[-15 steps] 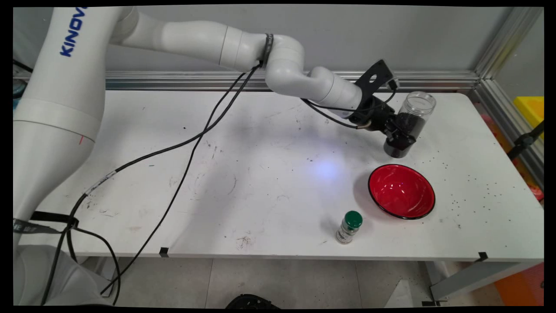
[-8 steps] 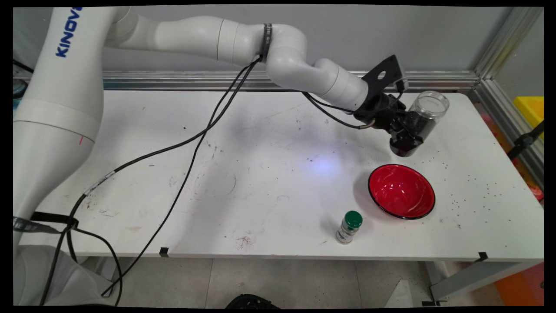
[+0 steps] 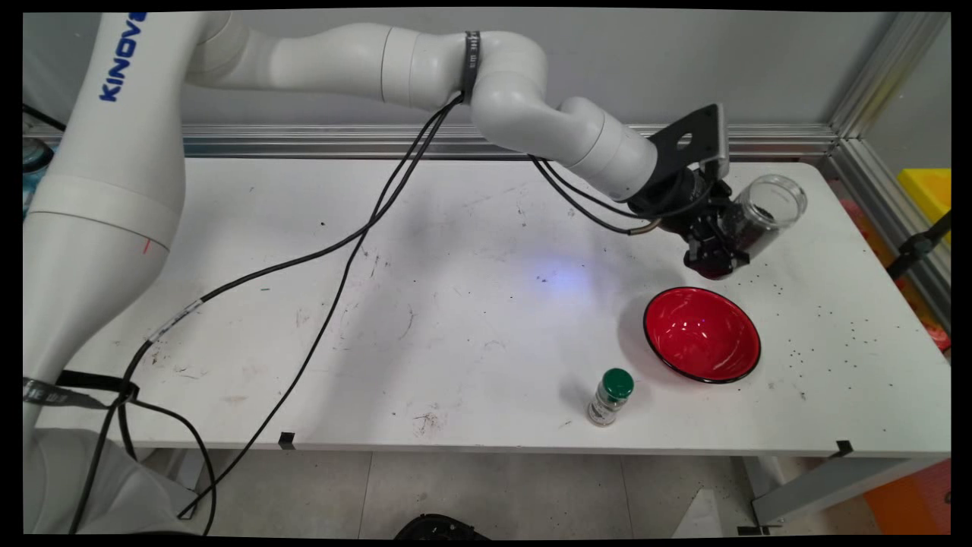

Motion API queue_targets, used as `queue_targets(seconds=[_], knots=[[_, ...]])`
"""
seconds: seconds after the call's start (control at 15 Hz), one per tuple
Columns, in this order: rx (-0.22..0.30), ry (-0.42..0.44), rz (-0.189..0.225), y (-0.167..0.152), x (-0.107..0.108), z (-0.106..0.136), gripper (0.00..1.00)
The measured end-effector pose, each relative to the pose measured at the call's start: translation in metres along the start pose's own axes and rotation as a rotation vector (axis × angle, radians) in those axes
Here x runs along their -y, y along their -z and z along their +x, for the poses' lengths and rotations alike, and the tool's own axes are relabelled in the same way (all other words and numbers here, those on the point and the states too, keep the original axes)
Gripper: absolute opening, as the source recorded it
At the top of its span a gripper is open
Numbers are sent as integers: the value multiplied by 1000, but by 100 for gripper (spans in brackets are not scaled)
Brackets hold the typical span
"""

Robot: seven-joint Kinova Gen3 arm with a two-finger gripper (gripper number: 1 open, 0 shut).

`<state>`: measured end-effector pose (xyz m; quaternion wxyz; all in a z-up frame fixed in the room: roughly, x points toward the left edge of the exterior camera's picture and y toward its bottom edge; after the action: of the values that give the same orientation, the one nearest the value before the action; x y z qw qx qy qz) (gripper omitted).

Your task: Pour the black seasoning powder in the red bowl

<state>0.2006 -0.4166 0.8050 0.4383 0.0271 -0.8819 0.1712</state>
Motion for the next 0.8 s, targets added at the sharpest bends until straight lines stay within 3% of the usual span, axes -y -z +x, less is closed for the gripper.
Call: queue_targets(seconds=[0.8], knots=[[70,-350,-8,-17,-6,14,0]])
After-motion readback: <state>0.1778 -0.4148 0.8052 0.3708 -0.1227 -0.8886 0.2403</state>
